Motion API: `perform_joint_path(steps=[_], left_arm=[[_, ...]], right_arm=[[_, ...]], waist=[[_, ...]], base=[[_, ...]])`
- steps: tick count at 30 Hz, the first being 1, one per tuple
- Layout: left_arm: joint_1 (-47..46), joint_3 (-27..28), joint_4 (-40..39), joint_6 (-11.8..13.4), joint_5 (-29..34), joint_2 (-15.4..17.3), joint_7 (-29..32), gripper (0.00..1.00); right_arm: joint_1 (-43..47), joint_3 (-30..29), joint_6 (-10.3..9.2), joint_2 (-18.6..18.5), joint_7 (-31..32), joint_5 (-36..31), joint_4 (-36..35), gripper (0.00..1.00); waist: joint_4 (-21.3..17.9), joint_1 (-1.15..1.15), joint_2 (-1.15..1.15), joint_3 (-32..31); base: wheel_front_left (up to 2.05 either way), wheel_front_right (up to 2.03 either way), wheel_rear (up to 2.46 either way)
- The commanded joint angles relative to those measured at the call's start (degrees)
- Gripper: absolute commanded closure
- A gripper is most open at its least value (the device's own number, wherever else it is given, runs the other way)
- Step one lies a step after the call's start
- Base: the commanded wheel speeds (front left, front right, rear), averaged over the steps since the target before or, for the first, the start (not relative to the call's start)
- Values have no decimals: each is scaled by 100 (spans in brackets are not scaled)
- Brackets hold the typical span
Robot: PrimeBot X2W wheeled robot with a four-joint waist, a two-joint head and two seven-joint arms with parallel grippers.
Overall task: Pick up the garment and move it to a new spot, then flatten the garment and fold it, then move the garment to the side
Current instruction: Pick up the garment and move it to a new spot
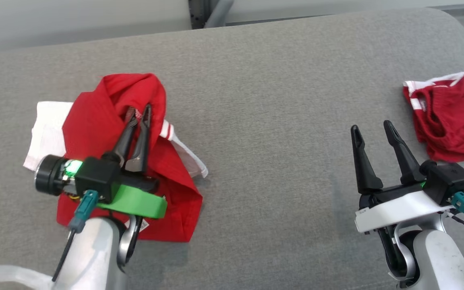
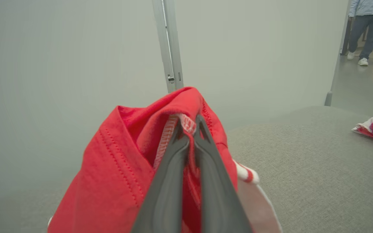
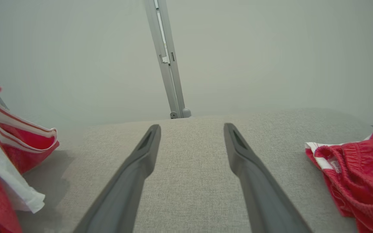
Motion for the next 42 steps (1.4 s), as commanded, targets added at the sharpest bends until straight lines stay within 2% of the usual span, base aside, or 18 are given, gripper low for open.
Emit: perform_joint_path(steps=[1, 6, 13, 20, 21, 22, 26, 29, 35, 42], left_arm=[[-271, -191, 221, -52, 27, -51, 29, 100], [-663, -619, 838, -113, 10, -116, 87, 100], [-1060, -1121, 1611, -170, -136, -194, 94, 100], [-1405, -1556, 2400, -194, -292, -235, 0, 100], [-1436, -1590, 2471, -195, -357, -242, -22, 63], [-1458, -1630, 2522, -196, -409, -253, -44, 0], [-1568, -1824, 2517, -202, -549, -271, -232, 0], [-1529, -1771, 2459, -179, -650, -256, -344, 0], [-1340, -1341, 2091, 124, -871, -163, -433, 0], [-980, -571, 1551, 540, -1105, 150, -458, 0]], right_arm=[[-83, 54, -6, 31, -73, 57, 62, 0], [-129, 107, -6, 86, -216, 145, 192, 0], [-241, 202, -6, 124, -405, 251, 375, 0], [-339, 270, -6, 138, -583, 340, 597, 0], [-350, 265, -6, 139, -593, 344, 624, 0], [-356, 252, -6, 139, -606, 346, 648, 0], [-418, 191, -6, 140, -662, 303, 701, 0], [-423, 173, -6, 139, -690, 261, 746, 0], [-323, 66, -6, 129, -623, 104, 756, 0], [-195, 12, -6, 38, -438, -14, 650, 0]], waist=[[-683, 0, 0, 306], [-1193, 0, 0, 554], [-1622, 0, 0, 861], [-1756, 0, 0, 1000], [-1745, 0, 0, 1001], [-1723, 0, 0, 996], [-1568, 0, 0, 951], [-1415, 0, 0, 828], [-1035, 0, 0, 528], [-604, 0, 0, 220]], base=[[0, 0, 0], [0, 0, 0], [0, 0, 0], [0, 0, 0], [0, 0, 0], [0, 0, 0], [0, 0, 0], [0, 0, 0], [0, 0, 0], [0, 0, 0]])
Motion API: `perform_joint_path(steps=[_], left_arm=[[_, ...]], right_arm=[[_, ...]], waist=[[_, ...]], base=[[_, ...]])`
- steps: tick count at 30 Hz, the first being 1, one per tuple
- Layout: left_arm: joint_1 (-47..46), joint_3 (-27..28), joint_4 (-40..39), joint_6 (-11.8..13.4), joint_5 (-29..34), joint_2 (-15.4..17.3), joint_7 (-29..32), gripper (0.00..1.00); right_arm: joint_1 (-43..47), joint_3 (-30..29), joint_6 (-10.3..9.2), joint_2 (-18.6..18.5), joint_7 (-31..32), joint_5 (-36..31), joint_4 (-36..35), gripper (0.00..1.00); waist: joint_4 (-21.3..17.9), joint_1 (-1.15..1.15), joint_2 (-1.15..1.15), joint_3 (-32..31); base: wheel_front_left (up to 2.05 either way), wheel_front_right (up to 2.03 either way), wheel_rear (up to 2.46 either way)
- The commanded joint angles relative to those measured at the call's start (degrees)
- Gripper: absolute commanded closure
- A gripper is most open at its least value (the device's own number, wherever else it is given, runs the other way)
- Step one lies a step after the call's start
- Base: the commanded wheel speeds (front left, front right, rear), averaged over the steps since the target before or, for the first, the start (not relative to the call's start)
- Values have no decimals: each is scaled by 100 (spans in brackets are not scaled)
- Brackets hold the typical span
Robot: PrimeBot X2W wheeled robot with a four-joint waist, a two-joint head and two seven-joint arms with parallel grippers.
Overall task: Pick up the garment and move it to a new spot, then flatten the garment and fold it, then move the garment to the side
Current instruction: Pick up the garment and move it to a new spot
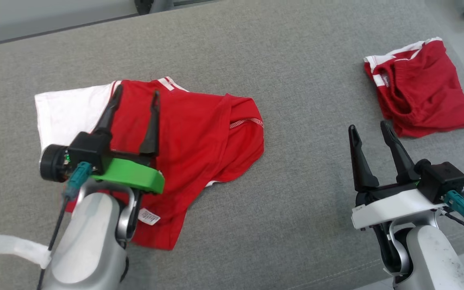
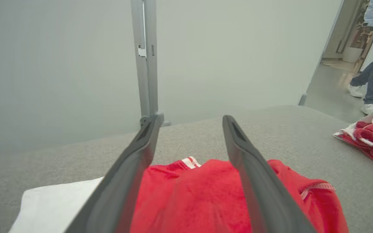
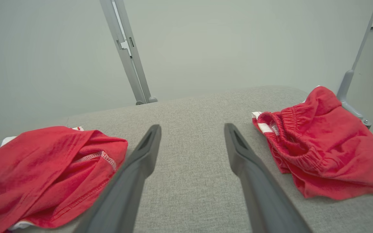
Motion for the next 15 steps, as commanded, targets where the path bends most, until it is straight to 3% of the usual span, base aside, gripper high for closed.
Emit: perform_joint_path(steps=[1, 8, 15], left_arm=[[189, 230, -150, 120, -66, 141, -37, 0], [810, 854, -605, 341, -159, 408, -38, 0], [1322, 1103, -978, 436, -92, 442, -33, 0]], right_arm=[[94, -9, -6, -56, 54, -46, -42, 0], [207, 3, -6, -160, 220, -82, -120, 0], [347, -22, -6, -237, 347, -152, -162, 0]], waist=[[362, 0, 0, -315], [680, 0, 0, -578], [896, 0, 0, -793]], base=[[0, 0, 0], [0, 0, 0], [0, 0, 0]])
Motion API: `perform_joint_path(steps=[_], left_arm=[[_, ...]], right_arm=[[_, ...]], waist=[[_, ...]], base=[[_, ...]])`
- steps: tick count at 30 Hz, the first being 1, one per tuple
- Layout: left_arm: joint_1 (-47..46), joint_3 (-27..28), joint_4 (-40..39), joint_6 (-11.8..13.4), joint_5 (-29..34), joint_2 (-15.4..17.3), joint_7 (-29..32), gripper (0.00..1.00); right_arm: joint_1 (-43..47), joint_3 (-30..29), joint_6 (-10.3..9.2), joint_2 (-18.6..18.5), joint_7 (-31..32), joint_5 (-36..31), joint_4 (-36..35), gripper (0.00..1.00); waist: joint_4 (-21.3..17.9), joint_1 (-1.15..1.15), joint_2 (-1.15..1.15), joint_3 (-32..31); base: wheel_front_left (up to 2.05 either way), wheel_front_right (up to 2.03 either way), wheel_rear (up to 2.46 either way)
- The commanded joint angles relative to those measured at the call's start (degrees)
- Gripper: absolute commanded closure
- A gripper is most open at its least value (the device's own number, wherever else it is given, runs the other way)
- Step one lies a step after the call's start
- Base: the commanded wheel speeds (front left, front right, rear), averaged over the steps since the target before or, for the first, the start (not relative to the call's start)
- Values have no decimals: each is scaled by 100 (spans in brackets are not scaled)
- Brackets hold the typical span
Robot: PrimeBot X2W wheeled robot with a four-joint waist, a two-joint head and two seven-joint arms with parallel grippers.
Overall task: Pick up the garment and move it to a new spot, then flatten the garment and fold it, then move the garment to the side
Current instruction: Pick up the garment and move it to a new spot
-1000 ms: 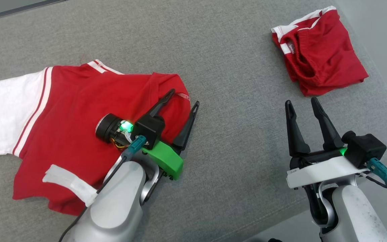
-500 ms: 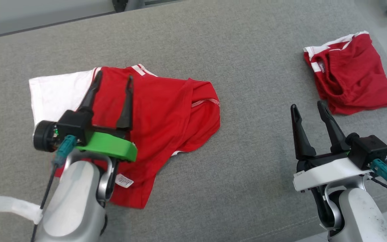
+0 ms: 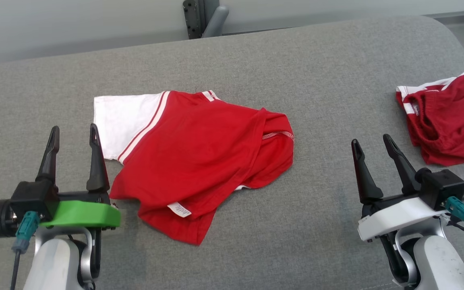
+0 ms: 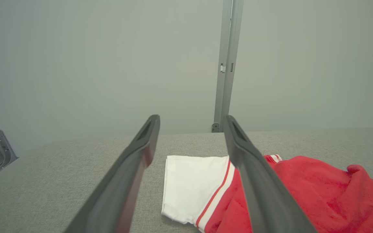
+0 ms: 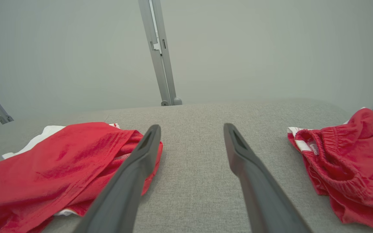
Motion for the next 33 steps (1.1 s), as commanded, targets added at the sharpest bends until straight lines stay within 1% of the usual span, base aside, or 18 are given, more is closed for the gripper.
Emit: perform_joint_path(steps=[1, 8, 14, 23, 33], left_arm=[[164, 18, -59, 20, 40, 29, -24, 0], [806, -34, -376, 81, 87, 38, -21, 0], [1168, -140, -536, 129, 56, 17, 113, 0], [1515, -215, -630, 175, -28, -11, 238, 0], [1626, -274, -703, 208, -82, 29, 307, 0]], right_arm=[[73, -1, -6, -24, 25, -53, -14, 0], [243, 45, -6, -74, 148, -53, -36, 0], [513, -2, -6, -95, 233, -86, -104, 0], [894, -93, -6, -72, 417, -136, -330, 0], [1051, -162, -6, -41, 571, -131, -543, 0]], waist=[[169, 0, 0, -196], [200, 0, 0, -458], [240, 0, 0, -720], [281, 0, 0, -1003], [274, 0, 0, -1055]], base=[[0, 0, 0], [0, 0, 0], [0, 0, 0], [0, 0, 0], [0, 0, 0]])
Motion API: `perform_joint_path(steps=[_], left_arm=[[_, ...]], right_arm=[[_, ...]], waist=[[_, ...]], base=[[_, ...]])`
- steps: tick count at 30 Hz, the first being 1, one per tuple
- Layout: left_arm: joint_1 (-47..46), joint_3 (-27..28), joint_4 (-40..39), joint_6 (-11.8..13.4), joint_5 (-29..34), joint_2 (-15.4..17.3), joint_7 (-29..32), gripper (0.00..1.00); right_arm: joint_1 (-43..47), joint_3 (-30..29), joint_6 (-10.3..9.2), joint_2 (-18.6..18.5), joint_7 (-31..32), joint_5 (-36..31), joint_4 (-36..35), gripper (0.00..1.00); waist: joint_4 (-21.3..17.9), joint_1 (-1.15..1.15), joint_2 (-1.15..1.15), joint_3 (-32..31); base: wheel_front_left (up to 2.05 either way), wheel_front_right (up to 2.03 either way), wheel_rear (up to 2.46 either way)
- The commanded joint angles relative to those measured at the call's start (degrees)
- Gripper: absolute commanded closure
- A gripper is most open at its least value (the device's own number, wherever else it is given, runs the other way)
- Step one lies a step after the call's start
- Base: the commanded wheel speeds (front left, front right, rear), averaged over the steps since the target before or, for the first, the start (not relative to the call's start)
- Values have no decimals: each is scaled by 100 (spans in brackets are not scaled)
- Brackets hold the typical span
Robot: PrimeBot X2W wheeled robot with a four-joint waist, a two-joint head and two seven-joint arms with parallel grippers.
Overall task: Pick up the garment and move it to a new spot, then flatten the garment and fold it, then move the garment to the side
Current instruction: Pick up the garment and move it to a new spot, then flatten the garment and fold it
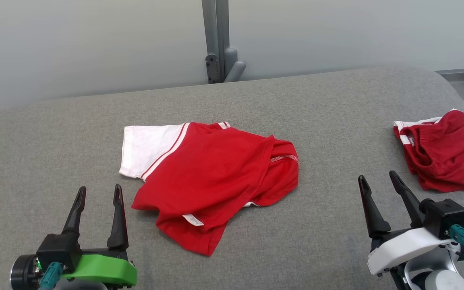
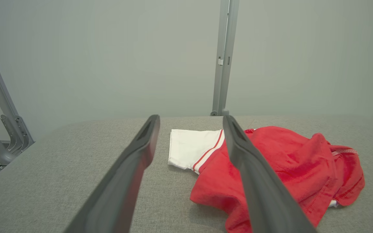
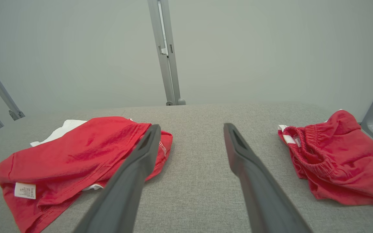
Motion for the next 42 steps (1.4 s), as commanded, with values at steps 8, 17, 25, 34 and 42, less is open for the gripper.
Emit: perform_joint_path(steps=[8, 17, 25, 34, 42], left_arm=[[55, -43, -25, 38, -52, 63, 27, 0], [52, -96, -89, 86, -50, 72, 67, 0], [-203, -485, -68, -76, 65, -10, 266, 0], [-463, -1253, 459, -505, -23, -345, 666, 0], [-702, -1440, 1305, -695, -125, -400, 906, 0]], right_arm=[[73, -21, -6, 26, 13, 29, -48, 0], [67, -24, -6, 47, 16, 49, -55, 0], [-39, -45, -6, 54, 0, 32, -106, 0], [-289, 53, -6, 57, -66, 53, -103, 0], [-440, -3, -6, 73, -165, 25, -34, 0]], waist=[[17, 0, 0, 11], [39, 0, 0, 4], [70, 0, 0, 175], [-134, 0, 0, 742], [-324, 0, 0, 1124]], base=[[0, 0, 0], [0, 0, 0], [0, 0, 0], [0, 0, 0], [0, 0, 0]])
